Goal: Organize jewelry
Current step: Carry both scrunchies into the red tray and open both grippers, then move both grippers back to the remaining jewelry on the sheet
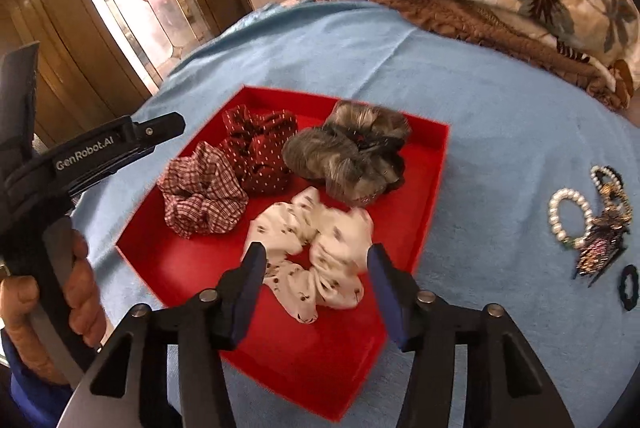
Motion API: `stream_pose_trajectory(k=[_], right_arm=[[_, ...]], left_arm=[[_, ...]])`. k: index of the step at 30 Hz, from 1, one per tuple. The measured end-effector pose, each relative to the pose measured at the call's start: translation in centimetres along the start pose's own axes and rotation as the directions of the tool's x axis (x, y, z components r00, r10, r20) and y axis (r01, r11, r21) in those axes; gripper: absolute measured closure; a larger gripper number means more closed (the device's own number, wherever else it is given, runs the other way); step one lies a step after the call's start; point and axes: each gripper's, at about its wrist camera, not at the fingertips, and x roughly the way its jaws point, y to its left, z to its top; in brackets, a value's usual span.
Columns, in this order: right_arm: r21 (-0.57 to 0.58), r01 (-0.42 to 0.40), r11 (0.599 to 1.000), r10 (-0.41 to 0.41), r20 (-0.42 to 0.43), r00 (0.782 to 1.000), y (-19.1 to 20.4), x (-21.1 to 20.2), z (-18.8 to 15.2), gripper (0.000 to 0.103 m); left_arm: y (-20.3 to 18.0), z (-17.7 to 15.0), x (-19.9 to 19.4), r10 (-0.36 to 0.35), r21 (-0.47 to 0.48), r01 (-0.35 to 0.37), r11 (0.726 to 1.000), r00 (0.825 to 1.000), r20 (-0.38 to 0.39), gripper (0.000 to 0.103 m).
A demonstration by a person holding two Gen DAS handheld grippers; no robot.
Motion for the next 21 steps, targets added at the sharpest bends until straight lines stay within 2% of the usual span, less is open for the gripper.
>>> stream_pose_trajectory(k=[4,6,8,10,12,13,14,21], right_arm=[[-0.017,0.080,0.997,-0.079,0.037,0.996,-0.6,-1.2,-0.9,0.040],[-0.018,0.122,0.992,-0.122,0.023,0.992,-1.1,-1.0,-1.5,0.040],[-0.009,0.129,0.992,-0.129,-0.006,0.992,-1.6,-0.4,-2.1,0.040],[-0.002,0.136,0.991,-0.136,-0.033,0.990,-1.9,0.1,-2.6,0.048],[-0.010,0.137,0.991,-0.137,-0.076,0.988,-2.0,0.8,-3.0,0.083],[-0.009,0.126,0.992,-0.127,-0.089,0.988,-2.1,1.0,-3.2,0.089],[-0.006,0.119,0.993,-0.120,-0.089,0.989,-2.0,1.0,-3.4,0.091],[0.018,0.120,0.993,-0.117,-0.092,0.989,-1.8,0.1,-4.3,0.091]], left_arm=[[0.2,-0.1,-0.9,-0.012,-0.020,0.013,1.000,0.999,0.040,0.043],[0.2,-0.2,-1.0,-0.005,-0.027,0.006,1.000,0.999,0.046,0.043],[0.1,-0.3,-0.9,-0.003,-0.023,0.004,1.000,0.999,0.042,0.043],[0.1,-0.4,-0.9,0.001,-0.013,0.000,1.000,0.999,0.037,0.043],[-0.1,-0.5,-0.8,0.002,-0.007,-0.002,1.000,0.999,0.035,0.043],[-0.2,-0.5,-0.9,0.001,-0.004,-0.001,1.000,0.999,0.038,0.043],[-0.2,-0.6,-0.9,0.000,-0.004,0.000,1.000,0.999,0.039,0.043],[-0.6,-0.5,-0.9,-0.010,-0.013,0.011,1.000,0.999,0.047,0.043]])
